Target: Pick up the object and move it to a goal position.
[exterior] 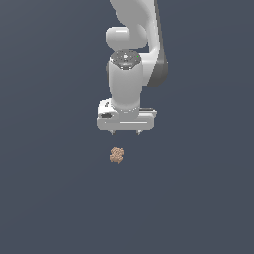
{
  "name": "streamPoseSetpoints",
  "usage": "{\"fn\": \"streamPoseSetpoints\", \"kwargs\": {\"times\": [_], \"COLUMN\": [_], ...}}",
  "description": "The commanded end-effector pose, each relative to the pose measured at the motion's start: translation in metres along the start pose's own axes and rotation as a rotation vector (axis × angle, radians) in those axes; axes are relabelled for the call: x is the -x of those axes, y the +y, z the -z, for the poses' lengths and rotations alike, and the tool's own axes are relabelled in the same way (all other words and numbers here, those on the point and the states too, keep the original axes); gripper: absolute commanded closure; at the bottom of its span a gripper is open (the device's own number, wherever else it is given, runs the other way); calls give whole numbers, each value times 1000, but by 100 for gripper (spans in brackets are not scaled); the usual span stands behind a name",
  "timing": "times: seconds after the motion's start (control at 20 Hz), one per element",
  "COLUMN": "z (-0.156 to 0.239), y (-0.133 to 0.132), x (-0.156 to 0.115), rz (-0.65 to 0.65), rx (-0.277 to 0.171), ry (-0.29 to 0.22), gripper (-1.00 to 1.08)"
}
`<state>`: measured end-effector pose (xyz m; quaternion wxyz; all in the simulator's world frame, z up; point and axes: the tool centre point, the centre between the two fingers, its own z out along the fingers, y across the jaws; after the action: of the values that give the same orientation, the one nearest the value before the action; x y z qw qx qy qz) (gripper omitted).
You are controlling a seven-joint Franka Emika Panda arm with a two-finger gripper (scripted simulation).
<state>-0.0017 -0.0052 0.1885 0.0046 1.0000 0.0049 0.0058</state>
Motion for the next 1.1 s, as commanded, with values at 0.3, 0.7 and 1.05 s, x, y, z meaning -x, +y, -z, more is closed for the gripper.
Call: {"fn": "streamPoseSetpoints", "kwargs": {"times": [0.3, 0.7, 1.05], "z": [8, 14, -12], "y": [-1, -2, 8], "x": [-1, -2, -8], "rz": [23, 37, -7], "rx": [17, 27, 16], "ry": [3, 5, 1], "gripper": [-92, -92, -92]}}
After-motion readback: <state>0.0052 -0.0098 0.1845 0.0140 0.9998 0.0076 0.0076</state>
